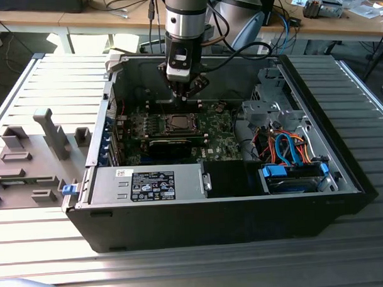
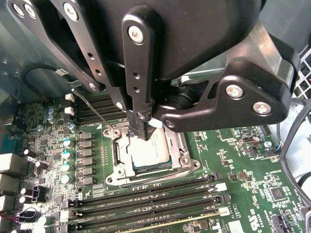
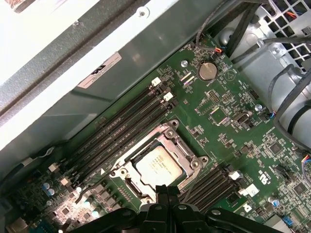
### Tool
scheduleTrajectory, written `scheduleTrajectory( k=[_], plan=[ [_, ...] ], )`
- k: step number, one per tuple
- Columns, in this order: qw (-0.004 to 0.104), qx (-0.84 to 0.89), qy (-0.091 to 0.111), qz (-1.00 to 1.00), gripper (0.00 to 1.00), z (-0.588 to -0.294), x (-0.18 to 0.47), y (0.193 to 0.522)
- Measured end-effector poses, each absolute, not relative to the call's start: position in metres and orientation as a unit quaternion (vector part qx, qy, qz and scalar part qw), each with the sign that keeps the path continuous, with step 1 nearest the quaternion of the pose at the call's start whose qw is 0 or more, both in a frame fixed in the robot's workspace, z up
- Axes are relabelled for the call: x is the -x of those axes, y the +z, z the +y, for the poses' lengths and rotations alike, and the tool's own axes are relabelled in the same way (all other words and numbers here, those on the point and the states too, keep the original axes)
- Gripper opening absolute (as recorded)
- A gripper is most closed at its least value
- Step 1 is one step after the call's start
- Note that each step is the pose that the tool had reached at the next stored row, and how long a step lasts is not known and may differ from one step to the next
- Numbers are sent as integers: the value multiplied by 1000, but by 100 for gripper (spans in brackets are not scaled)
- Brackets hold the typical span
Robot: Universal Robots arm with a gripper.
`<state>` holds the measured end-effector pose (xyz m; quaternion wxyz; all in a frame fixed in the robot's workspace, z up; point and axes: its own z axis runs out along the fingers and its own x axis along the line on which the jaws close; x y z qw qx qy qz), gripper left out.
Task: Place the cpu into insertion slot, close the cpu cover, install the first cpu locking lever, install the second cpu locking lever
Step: 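Install the first cpu locking lever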
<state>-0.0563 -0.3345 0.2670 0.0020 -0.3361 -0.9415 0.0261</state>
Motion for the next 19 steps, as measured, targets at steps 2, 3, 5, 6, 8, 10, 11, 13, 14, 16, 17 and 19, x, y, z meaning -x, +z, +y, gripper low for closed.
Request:
scheduleTrajectory(
  k=[2,3,5,6,8,10,11,13,14,16,17,19],
  plan=[
    [2,334,26,-942,11,-335,56,266],
    [2,332,26,-943,11,-335,56,266],
    [2,332,26,-943,11,-334,56,266],
    [2,332,26,-943,11,-335,56,266],
    [2,330,26,-943,11,-335,56,266],
    [2,330,26,-944,11,-335,56,266],
    [2,329,26,-944,11,-335,56,266],
    [2,327,26,-945,11,-335,56,266],
    [2,327,26,-945,11,-335,56,266],
    [2,326,26,-945,11,-335,56,266],
    [2,325,26,-945,11,-335,56,266],
    [2,323,26,-946,11,-335,56,266]
  ],
)
